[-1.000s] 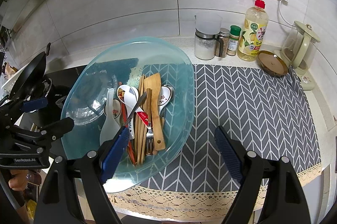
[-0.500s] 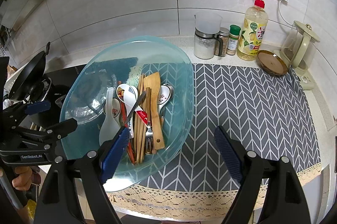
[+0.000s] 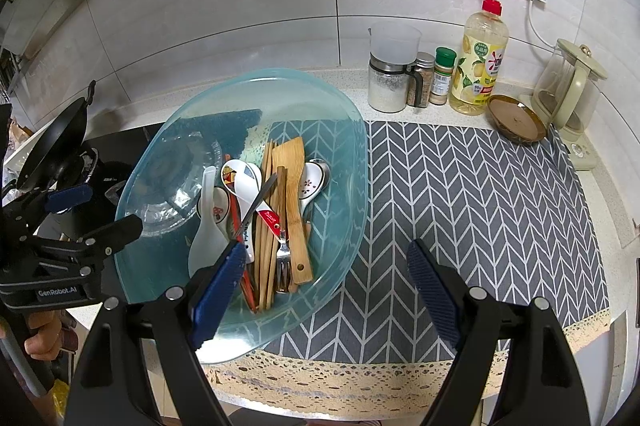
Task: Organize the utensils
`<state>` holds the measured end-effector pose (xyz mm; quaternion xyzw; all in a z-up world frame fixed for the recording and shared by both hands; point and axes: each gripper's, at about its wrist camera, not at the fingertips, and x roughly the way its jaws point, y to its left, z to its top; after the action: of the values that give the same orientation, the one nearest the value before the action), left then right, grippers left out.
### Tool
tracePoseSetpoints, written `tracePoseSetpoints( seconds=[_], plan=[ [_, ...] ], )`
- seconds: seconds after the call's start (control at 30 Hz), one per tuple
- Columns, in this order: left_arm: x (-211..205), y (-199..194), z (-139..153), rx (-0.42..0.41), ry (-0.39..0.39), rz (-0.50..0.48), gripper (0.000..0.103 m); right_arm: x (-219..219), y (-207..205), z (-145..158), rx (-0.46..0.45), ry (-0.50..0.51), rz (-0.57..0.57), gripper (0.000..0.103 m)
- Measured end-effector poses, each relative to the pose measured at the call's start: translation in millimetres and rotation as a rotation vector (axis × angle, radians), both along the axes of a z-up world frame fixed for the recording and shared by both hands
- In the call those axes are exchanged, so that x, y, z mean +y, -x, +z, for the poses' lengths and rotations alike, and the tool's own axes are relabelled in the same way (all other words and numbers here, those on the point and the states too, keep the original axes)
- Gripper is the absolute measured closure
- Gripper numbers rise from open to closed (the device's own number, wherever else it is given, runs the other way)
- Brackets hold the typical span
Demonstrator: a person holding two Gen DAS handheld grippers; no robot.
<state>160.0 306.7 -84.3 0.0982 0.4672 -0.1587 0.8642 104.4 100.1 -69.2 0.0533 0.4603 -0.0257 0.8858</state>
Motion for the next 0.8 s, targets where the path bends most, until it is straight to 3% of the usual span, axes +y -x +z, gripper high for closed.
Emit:
tracePoseSetpoints(
  seconds=[0.3,0.47,0.63,0.8],
  plan=[
    [4,-2,-2,0.001,-0.020,0.046,0.004,0,1,0,0.002,0.001,-0.001,0.023],
    [2,-4,-8,0.050,-0.045,0.037,0.004,-1,2,-1,0.002,0.000,0.000,0.023],
    [6,-5,-9,0.086,-0.003,0.029,0.004,0,2,-1,0.002,0.001,-0.002,0.023],
    [6,-4,-9,0.082,-0.012,0.032,0.004,-1,3,-1,0.002,0.001,-0.004,0.023]
  ],
)
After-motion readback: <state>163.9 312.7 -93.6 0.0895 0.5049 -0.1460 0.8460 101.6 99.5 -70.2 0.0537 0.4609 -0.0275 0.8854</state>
